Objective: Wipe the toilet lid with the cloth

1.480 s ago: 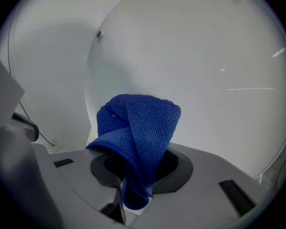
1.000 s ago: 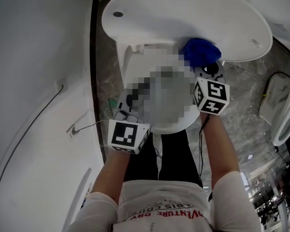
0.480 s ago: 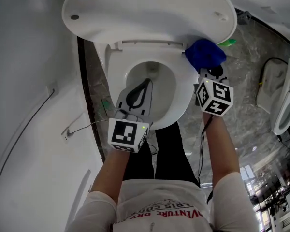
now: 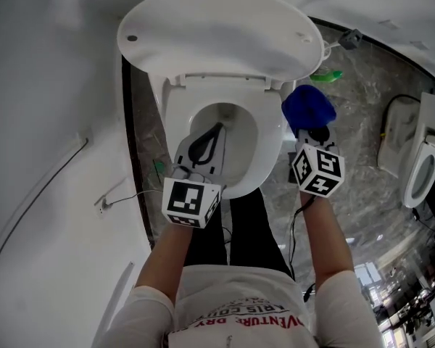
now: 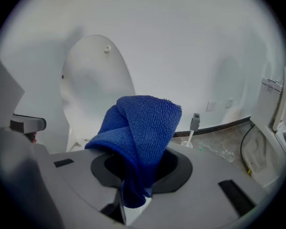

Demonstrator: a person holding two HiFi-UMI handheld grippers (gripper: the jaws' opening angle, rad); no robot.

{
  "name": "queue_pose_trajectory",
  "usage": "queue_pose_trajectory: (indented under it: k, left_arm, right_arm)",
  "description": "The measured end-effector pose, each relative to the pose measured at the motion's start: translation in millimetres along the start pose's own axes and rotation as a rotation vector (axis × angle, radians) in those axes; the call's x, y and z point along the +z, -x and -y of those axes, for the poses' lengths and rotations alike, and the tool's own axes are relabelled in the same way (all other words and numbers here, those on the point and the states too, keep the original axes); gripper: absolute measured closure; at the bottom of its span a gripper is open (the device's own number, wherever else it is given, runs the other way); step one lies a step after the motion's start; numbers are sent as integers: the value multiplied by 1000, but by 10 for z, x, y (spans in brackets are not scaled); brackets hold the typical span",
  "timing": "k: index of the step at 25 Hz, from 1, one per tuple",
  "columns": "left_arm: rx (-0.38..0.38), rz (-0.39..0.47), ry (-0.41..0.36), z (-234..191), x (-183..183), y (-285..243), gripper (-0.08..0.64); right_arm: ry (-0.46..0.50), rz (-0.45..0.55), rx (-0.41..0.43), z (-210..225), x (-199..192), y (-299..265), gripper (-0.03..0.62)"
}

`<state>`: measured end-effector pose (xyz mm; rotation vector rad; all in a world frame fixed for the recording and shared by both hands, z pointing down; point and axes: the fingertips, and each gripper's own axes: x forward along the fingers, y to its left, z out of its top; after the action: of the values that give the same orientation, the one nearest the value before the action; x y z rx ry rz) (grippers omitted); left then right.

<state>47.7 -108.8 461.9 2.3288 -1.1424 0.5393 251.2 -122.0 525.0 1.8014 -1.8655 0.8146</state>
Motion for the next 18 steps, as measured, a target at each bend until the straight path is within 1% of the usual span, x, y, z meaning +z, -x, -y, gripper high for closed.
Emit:
queue_pose_trajectory:
  k: [2,4,7,9,12,13,16,18]
  left_arm:
    - [5,17,-9,-30,179,75,555]
    - [7,39,-19,-60,392,151,555]
    - [-19,86,-37,-51,771,267,555]
    - [-44,121,-59,-24,1053,340,555]
    - [-58,176,-115,-18,1512,427,555]
    - [-53,201,-127,-38,1676,455,555]
    - [-27,282,-154,-132,2157,581,555]
    - [-2,320,-193,-170,2445,714,555]
  right_arm:
    - [31,18,46,-222,194,98,505]
    - [86,39,109,-510,426,187,505]
    - [157,108,179,-888,876,334,505]
    - [148,152,203,-1050,1198,442,505]
    - [92,184,226,-1201,1659,612,505]
    - [91,203,232,-1246,1819,674,505]
    - [126,272,243,-1380,2250,896,505]
    - [126,307,247,-1446,2475,1070,505]
